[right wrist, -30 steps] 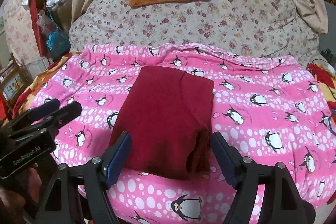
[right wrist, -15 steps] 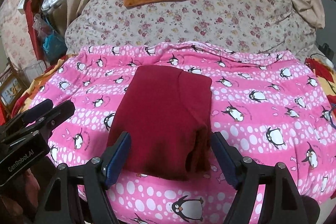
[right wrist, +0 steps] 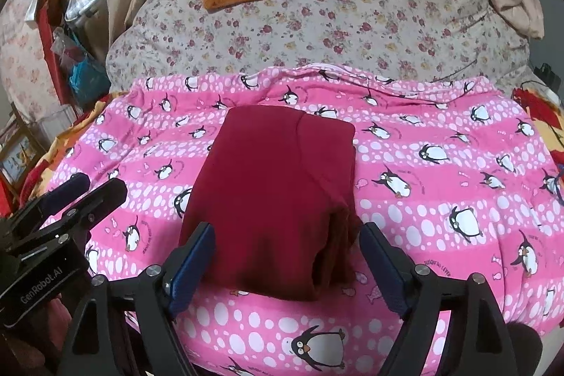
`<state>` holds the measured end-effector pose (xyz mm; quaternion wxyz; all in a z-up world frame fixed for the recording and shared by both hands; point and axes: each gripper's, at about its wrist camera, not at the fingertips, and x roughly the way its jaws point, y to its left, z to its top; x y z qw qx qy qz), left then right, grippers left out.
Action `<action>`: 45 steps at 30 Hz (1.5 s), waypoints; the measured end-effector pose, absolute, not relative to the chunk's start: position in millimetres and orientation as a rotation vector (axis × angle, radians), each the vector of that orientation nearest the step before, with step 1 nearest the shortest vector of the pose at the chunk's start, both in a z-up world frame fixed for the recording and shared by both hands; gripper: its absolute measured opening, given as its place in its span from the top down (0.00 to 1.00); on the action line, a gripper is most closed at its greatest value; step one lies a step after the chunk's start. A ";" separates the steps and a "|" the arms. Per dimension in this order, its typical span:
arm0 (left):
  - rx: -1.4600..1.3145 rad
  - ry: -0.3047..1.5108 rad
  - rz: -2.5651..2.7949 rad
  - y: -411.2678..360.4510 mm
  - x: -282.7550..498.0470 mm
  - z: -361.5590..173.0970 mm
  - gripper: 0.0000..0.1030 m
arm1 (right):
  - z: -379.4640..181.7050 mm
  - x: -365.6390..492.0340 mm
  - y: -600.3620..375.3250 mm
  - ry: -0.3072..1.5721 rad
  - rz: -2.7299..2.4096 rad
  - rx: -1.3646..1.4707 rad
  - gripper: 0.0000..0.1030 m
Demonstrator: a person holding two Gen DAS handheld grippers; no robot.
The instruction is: Fold small clothes
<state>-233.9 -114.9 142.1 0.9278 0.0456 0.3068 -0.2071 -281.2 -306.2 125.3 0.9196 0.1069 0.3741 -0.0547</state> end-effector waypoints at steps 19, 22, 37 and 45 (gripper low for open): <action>0.111 0.634 -0.411 -114.5 -231.2 137.2 0.32 | 121.9 -279.9 -301.9 0.783 -0.113 0.203 0.20; 0.111 0.635 -0.412 -114.9 -230.7 136.6 0.32 | 121.6 -280.2 -300.8 0.782 -0.114 0.203 0.20; 0.110 0.669 -0.426 -118.2 -208.9 123.9 0.32 | 118.6 -260.5 -310.1 0.792 -0.118 0.179 0.20; 0.098 0.699 -0.427 -121.4 -192.2 118.0 0.32 | 109.2 -244.5 -312.8 0.816 -0.124 0.173 0.20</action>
